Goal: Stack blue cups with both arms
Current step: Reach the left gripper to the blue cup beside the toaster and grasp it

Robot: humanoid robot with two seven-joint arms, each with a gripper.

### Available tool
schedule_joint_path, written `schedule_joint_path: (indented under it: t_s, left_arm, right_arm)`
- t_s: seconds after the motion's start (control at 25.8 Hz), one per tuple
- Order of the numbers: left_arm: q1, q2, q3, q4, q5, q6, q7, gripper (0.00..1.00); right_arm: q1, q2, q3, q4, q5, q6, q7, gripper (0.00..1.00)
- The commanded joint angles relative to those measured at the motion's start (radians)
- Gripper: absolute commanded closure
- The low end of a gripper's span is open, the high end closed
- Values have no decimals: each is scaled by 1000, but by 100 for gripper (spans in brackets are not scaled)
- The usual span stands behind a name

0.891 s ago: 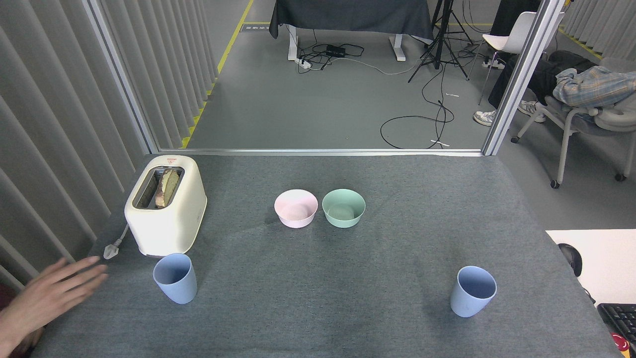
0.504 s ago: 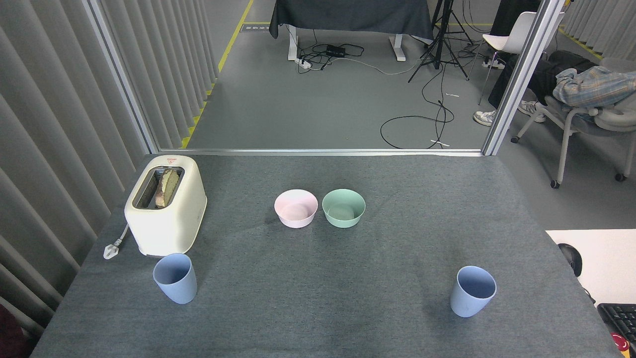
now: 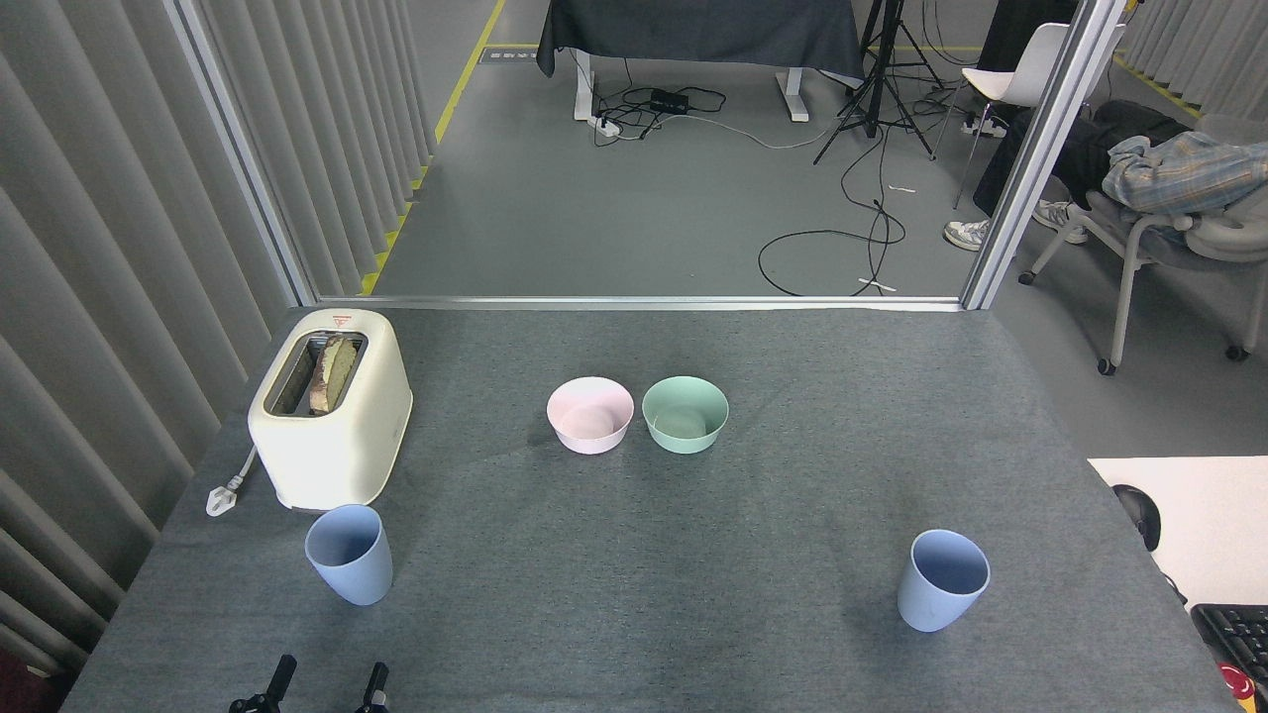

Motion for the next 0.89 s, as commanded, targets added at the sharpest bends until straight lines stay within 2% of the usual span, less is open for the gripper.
schedule_joint_path:
  t_s: [0.0,0.23,0.62,0.85]
  left_arm:
    - [-113,5,-11,144,-6,1,0,1]
    - [-217,8,-15,274,-6,1,0,1]
    - [-344,4,-16,398,-6,2,0,1]
    - [-448,4,-18,540,-6,5,6,1]
  right_arm:
    - [-1,0,0,9,0,0,0,0]
    - [-1,0,0,22,0,0,0,0]
    - [-16,-1,1,24,3,1,0,0]
    - [-18,-1,0,25,3,0,0,0]
